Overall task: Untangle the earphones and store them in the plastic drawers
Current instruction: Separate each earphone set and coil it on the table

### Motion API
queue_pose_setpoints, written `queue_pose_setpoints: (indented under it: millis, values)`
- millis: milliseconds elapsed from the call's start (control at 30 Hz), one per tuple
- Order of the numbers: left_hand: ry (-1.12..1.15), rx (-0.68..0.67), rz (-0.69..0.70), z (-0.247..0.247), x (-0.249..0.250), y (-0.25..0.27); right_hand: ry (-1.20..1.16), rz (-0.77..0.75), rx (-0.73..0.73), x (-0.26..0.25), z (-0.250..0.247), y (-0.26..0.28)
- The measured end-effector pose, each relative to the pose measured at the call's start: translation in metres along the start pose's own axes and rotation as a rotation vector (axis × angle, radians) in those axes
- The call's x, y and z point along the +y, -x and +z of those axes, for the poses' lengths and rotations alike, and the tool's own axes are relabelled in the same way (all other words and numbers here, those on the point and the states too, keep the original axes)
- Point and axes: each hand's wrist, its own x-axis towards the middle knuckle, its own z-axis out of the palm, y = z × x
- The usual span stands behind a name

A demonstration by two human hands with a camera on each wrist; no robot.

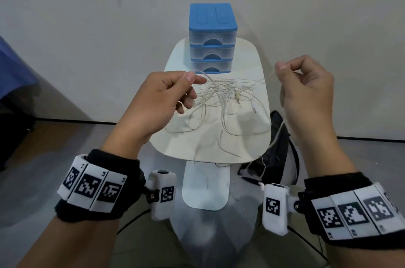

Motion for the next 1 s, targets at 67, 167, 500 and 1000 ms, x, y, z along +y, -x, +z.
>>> queue_pose_setpoints:
  millis: [67, 167, 500, 1000]
  values:
    - [-0.062, -0.025, 0.028, 0.002, -0.001, -0.001, -0.012, 0.047, -0.047, 0.005, 0.002, 0.001]
    - [-0.194, -0.059, 0.042, 0.003, -0.002, -0.002, 0.002, 0.092, -0.09, 0.009, 0.003, -0.002]
    - [-0.545, -0.57, -0.28, -0.006, 0.016, 0.004, -0.052, -0.064, -0.647, -0.048, 0.008, -0.008]
    - [0.148, -0.311, 0.029, 0.006, 0.041, -0.01, -0.081, 0.033, -0.734, -0.029, 0.011, -0.016]
